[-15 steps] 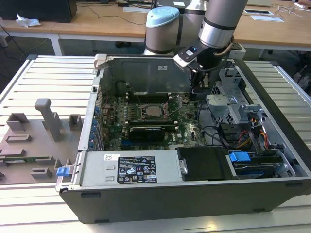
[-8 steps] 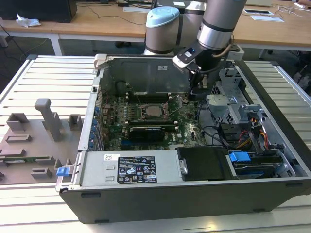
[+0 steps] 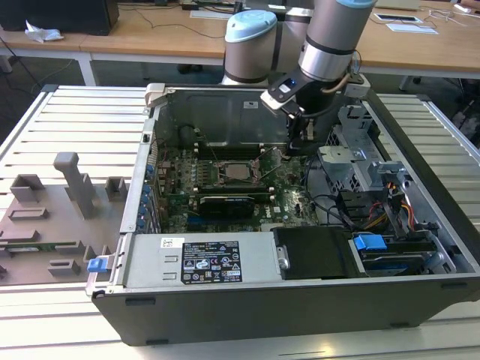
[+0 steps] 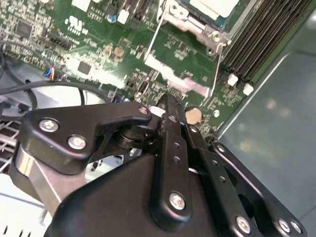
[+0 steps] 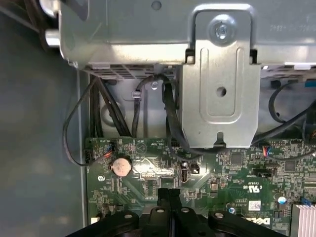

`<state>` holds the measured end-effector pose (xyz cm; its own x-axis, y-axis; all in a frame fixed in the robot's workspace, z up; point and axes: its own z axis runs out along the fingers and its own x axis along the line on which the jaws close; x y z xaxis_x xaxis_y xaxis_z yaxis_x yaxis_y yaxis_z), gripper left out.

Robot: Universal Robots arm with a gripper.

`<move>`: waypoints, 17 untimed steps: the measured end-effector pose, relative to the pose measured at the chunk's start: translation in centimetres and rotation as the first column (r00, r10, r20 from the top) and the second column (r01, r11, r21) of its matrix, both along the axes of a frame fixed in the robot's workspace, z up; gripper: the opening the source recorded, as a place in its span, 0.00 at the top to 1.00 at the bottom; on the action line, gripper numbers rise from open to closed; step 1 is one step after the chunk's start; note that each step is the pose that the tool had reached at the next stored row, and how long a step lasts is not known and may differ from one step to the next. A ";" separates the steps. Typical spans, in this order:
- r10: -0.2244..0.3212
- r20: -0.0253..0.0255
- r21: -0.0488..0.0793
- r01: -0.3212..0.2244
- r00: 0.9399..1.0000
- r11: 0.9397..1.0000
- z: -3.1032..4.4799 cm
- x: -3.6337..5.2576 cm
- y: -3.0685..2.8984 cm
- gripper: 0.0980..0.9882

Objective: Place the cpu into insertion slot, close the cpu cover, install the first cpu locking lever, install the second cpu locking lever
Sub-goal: 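Close the cpu cover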

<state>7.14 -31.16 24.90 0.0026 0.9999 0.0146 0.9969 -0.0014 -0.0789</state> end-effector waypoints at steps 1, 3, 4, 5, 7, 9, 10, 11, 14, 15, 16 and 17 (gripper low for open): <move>0.000 0.000 0.000 0.000 1.000 1.000 -0.05 -0.22 0.00 0.99; 0.000 0.000 0.000 0.000 1.000 1.000 -0.06 -0.64 0.00 0.99; 0.000 0.000 0.000 0.000 1.000 1.000 -0.06 -0.99 0.00 0.99; 0.000 0.000 0.000 0.000 1.000 1.000 -0.06 -1.20 0.00 0.99; 0.000 0.000 0.000 0.000 1.000 1.000 -0.06 -1.49 0.00 0.99; 0.000 0.000 0.000 0.000 1.000 1.000 -0.07 -1.99 0.00 0.99; 0.000 0.000 0.000 0.000 1.000 1.000 -0.07 -2.22 0.00 0.99; 0.000 0.000 0.000 0.000 1.000 1.000 -0.07 -2.37 0.00 0.99; 0.000 0.000 0.000 0.000 1.000 1.000 -0.07 -2.84 0.00 0.99; 0.000 0.000 0.000 0.000 1.000 1.000 -0.07 -2.91 0.00 0.99; 0.000 0.000 0.000 0.000 1.000 1.000 -0.08 -3.00 0.00 0.99; 0.000 0.000 0.000 0.000 1.000 1.000 -0.08 -3.09 0.00 0.99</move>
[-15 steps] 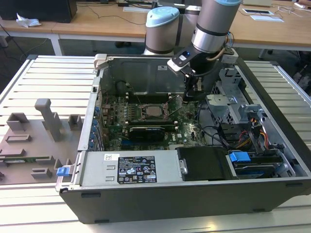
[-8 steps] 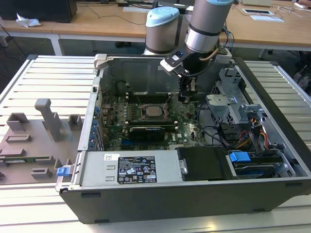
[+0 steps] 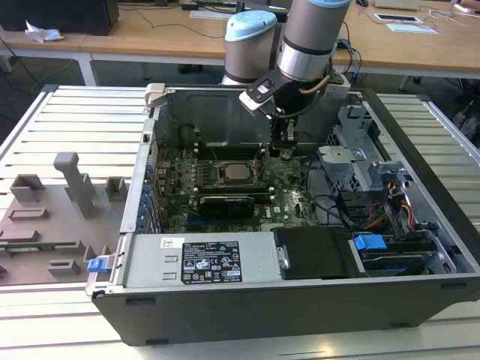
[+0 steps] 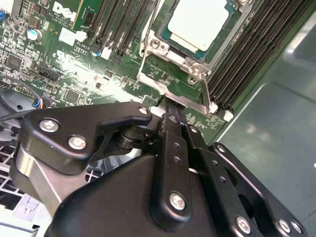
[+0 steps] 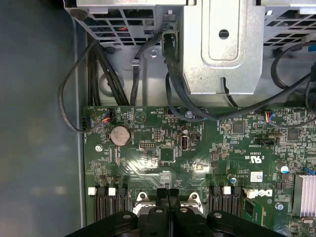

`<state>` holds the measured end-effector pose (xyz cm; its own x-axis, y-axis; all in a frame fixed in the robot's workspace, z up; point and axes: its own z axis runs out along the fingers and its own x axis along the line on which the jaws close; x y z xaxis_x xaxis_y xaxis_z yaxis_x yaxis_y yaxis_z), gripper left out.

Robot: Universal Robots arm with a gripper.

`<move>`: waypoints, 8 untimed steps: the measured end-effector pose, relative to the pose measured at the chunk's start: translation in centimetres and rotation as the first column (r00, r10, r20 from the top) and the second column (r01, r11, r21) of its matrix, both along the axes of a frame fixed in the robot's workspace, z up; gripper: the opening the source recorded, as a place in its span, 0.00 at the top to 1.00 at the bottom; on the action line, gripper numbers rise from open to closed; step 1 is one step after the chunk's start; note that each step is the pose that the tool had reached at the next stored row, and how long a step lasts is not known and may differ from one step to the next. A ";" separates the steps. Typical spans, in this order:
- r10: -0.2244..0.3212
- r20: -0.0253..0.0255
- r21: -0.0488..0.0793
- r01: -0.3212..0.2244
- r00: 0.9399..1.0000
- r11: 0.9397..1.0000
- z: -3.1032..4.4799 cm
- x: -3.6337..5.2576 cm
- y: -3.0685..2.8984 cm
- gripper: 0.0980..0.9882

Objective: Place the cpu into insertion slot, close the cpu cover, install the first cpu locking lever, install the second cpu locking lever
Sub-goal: 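Close the cpu cover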

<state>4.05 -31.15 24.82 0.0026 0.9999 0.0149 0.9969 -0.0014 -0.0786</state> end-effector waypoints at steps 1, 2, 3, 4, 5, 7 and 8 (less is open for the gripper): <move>0.000 0.000 0.000 0.000 1.000 1.000 0.00 -0.11 0.00 0.99; 0.000 0.000 0.000 0.000 1.000 1.000 0.00 -0.25 0.00 0.99; 0.000 0.000 0.000 0.000 1.000 1.000 0.00 -0.42 0.00 0.99; 0.000 0.000 0.000 0.000 1.000 1.000 0.00 -0.62 0.00 0.99; 0.000 0.000 0.000 0.000 1.000 1.000 0.00 -0.81 0.00 0.99; 0.000 0.000 0.000 0.000 1.000 1.000 0.00 -1.20 0.00 0.99; 0.000 0.000 0.000 0.000 1.000 1.000 -0.01 -1.36 0.00 0.99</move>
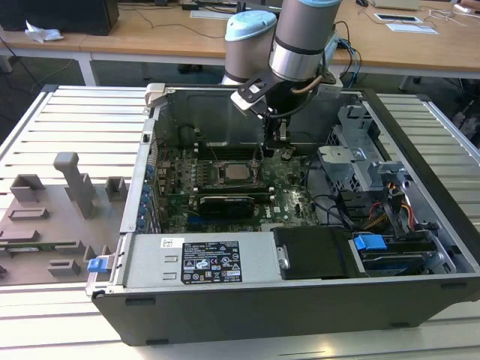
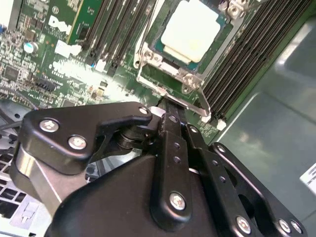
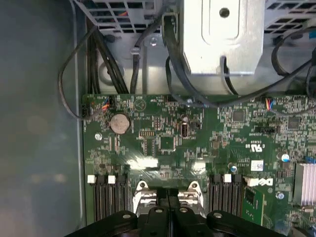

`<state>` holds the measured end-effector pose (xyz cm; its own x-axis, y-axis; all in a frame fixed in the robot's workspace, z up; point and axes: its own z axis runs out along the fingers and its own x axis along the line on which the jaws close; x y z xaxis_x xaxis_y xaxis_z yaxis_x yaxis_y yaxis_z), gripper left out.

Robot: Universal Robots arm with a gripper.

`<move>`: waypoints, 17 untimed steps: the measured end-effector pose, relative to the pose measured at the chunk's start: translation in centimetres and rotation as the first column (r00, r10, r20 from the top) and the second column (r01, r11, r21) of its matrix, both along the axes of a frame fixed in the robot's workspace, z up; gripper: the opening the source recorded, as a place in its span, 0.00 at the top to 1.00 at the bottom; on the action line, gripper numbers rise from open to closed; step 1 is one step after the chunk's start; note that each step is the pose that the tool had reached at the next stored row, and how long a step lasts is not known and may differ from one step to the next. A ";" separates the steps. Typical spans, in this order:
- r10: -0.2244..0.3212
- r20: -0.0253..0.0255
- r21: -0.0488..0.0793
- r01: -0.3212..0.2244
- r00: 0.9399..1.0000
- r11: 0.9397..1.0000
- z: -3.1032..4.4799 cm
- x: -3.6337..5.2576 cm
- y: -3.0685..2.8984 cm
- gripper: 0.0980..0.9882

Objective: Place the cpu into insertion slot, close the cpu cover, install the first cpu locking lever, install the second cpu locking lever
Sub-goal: 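Close the cpu cover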

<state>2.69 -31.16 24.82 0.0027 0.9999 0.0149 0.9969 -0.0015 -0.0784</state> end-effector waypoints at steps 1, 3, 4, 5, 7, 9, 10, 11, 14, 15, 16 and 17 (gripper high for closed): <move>0.000 0.000 0.000 0.000 1.000 1.000 0.00 -0.12 0.00 0.99; 0.000 0.000 0.000 0.000 1.000 1.000 0.00 -0.44 0.00 0.99; 0.000 0.000 0.000 0.000 1.000 1.000 0.00 -0.68 0.00 0.99; 0.000 0.000 0.000 0.000 1.000 1.000 0.00 -0.79 0.00 0.99; 0.000 0.000 0.000 0.000 1.000 1.000 0.00 -1.09 0.00 0.99; 0.000 0.000 0.000 0.000 1.000 1.000 0.00 -1.33 0.00 0.99; 0.000 0.000 0.000 0.000 1.000 1.000 0.00 -1.42 0.00 0.99; 0.000 0.000 0.000 0.000 1.000 1.000 -0.01 -1.65 0.00 0.99; 0.000 0.000 0.000 0.000 1.000 1.000 -0.01 -2.52 0.00 0.99; 0.000 0.000 0.000 0.000 1.000 1.000 -0.01 -2.65 0.00 0.99; 0.000 0.000 0.000 0.000 1.000 1.000 -0.02 -2.96 0.00 0.99; 0.000 0.000 0.000 0.000 1.000 1.000 -0.02 -3.16 0.00 0.99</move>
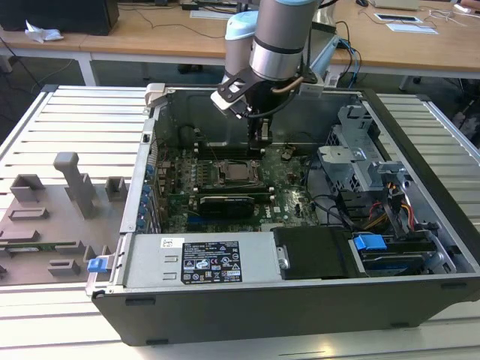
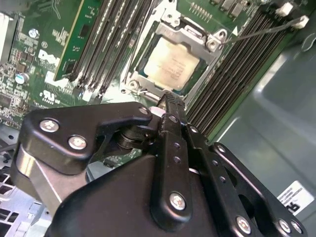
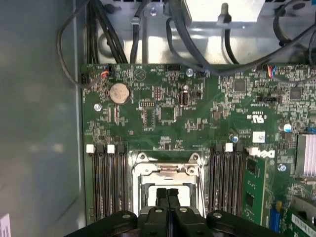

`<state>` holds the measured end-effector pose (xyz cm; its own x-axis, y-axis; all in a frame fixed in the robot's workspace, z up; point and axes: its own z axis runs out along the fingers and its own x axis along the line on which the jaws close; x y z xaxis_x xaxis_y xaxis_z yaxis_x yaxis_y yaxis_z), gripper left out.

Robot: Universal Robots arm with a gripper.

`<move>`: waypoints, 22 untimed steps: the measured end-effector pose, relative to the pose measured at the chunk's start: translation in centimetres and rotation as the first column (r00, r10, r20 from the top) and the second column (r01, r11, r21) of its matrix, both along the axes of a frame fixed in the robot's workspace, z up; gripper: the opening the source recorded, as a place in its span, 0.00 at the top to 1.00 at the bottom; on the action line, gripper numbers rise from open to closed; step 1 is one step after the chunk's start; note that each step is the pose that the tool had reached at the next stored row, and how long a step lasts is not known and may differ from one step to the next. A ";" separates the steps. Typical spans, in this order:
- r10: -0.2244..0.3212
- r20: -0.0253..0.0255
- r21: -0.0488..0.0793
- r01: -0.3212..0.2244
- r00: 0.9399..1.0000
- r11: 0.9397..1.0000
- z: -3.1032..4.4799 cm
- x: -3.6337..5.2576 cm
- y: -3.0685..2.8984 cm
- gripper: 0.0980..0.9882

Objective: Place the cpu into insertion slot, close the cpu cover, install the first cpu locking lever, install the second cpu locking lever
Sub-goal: 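Close the cpu cover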

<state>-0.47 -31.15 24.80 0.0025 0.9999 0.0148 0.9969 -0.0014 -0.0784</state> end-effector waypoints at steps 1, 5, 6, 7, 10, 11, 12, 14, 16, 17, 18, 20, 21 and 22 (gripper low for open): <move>0.000 0.000 0.000 0.000 1.000 1.000 0.00 -0.12 0.00 0.99; 0.000 0.000 0.000 0.000 1.000 1.000 -0.01 -0.80 0.00 0.99; 0.000 0.000 0.000 0.000 1.000 1.000 -0.01 -0.92 0.00 0.99; 0.000 0.000 0.000 0.000 1.000 1.000 -0.01 -1.04 0.00 0.99; 0.000 0.000 0.000 0.000 1.000 1.000 -0.02 -1.53 0.00 0.99; 0.000 0.000 0.000 0.000 1.000 1.000 -0.03 -1.73 0.00 0.99; 0.000 0.000 0.000 0.000 1.000 1.000 -0.03 -1.90 0.00 0.99; 0.000 0.000 0.000 0.000 1.000 1.000 -0.04 -2.16 0.00 0.99; 0.000 0.000 0.000 0.000 1.000 1.000 -0.04 -2.51 0.00 0.99; 0.000 0.000 0.000 0.000 1.000 1.000 -0.05 -2.75 0.00 0.99; 0.000 0.000 0.000 0.000 1.000 1.000 -0.07 -2.99 0.00 0.99; 0.000 0.000 0.000 0.000 1.000 1.000 -0.11 -3.32 0.00 0.99; 0.000 0.000 0.000 0.000 1.000 1.000 -0.19 -3.56 0.00 0.99; 0.000 0.000 0.000 0.000 1.000 1.000 -0.31 -3.78 0.00 0.99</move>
